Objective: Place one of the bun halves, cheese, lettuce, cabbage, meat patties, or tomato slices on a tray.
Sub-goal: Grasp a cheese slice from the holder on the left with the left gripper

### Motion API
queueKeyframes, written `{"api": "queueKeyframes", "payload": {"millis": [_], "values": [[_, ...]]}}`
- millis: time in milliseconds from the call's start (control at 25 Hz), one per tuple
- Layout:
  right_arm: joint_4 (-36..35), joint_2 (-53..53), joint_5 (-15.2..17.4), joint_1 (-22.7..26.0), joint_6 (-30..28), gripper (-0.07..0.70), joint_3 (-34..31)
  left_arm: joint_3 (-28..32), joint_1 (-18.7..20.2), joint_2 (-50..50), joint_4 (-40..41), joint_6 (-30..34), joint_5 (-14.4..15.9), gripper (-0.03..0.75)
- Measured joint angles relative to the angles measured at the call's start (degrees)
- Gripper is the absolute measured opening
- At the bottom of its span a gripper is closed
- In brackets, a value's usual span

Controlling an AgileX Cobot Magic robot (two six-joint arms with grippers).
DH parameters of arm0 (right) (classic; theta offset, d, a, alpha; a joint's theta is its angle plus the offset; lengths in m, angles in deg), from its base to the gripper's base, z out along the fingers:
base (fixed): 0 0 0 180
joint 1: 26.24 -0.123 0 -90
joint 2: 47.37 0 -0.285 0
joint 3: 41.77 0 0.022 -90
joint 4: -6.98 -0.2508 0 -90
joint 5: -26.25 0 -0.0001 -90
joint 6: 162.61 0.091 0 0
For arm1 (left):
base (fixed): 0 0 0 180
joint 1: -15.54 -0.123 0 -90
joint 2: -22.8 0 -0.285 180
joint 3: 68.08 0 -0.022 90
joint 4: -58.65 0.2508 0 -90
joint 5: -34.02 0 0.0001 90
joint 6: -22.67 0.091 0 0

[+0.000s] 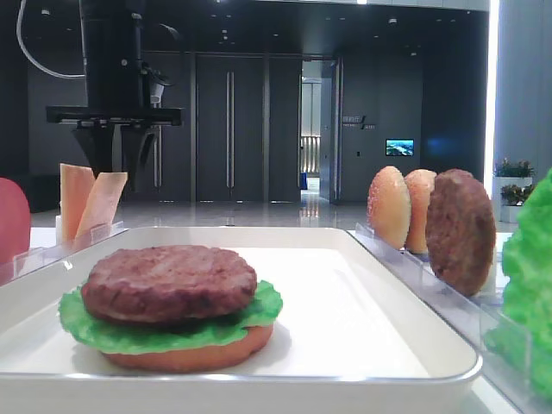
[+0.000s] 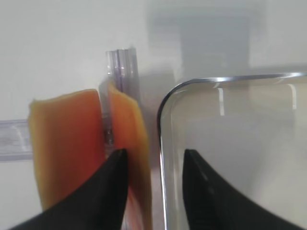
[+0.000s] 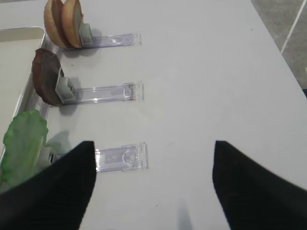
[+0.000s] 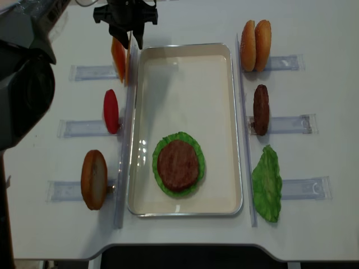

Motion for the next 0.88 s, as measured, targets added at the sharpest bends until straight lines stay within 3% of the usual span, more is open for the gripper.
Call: {"api": "queueKeyframes", "payload": {"millis": [400,880], "values": [[0.0,0.0,0.0,0.0,0.0,0.488,0.0,0.0,0.0,0.0,0.3,0.9,-0.1,0.041],[0.0,0.0,0.0,0.0,0.0,0.488,0.0,0.0,0.0,2.3,1.1,1.7,-0.1,0.018]]}}
